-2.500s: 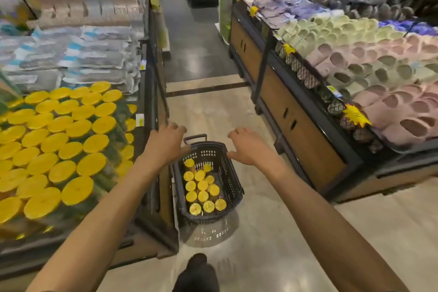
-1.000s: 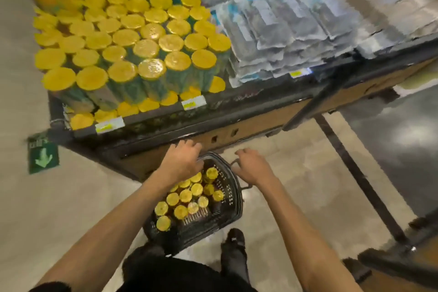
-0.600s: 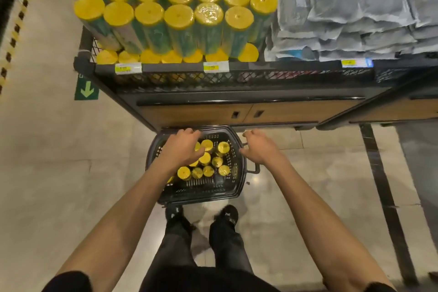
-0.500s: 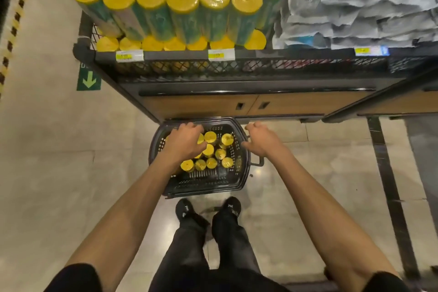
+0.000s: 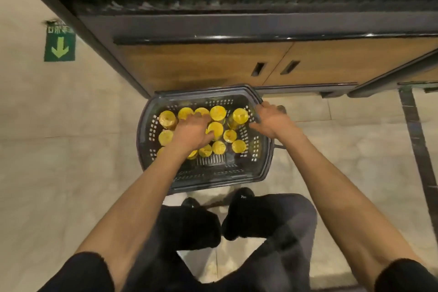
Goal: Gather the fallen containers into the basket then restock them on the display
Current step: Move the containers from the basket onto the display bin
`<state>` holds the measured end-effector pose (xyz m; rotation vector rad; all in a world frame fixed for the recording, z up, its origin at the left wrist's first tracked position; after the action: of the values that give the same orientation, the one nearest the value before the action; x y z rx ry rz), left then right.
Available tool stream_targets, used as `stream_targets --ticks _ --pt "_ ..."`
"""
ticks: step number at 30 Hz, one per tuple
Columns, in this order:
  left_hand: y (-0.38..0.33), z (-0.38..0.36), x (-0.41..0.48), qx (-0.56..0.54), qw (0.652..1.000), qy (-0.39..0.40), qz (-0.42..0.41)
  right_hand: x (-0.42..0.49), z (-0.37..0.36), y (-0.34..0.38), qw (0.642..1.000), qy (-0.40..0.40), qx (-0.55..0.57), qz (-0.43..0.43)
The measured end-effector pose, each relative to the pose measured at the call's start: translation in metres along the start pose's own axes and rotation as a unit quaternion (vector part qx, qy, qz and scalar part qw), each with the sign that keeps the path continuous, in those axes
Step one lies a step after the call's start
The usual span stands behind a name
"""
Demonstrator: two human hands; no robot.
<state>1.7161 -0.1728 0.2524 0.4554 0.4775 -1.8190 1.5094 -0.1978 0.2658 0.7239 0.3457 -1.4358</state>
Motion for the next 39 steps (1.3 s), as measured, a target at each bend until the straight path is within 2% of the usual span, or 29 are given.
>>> stream_targets --ticks 4,11,16,21,33,39 --pt "0.008 -0.065 0.043 0.013 1.000 -0.009 -0.014 0.052 -0.054 -0.014 0.999 -0.040 0.009 0.022" --pt "0.010 -0.153 0.113 0.084 0.991 -0.102 -0.035 0.138 -0.123 -0.031 0.994 -0.084 -0.046 0.053" --pt "0.011 -0.195 0.142 0.089 0.980 -0.174 -0.039 0.177 -0.148 -0.046 0.992 -0.103 -0.046 0.059" --pt "0.009 -0.203 0.150 0.128 0.965 -0.225 -0.034 0.191 -0.161 -0.051 0.990 -0.115 -0.048 0.064" --pt "0.003 -0.209 0.161 0.140 0.968 -0.208 -0.005 0.188 -0.163 -0.051 0.985 -0.128 -0.079 0.082" --pt "0.008 -0.208 0.162 0.104 0.972 -0.209 0.005 0.182 -0.164 -0.056 0.980 -0.147 -0.094 0.100"
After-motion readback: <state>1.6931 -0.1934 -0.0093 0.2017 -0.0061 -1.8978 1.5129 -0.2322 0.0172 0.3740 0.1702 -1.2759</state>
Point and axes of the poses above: each hand's wrist, its own x-axis towards the middle knuckle, its own z-axis out of the back of the hand, y = z × x, the point moved 6 cm from there along x, towards the middle knuckle, and after that the axes turned 11 degrees about x, right-handed, at the moved point
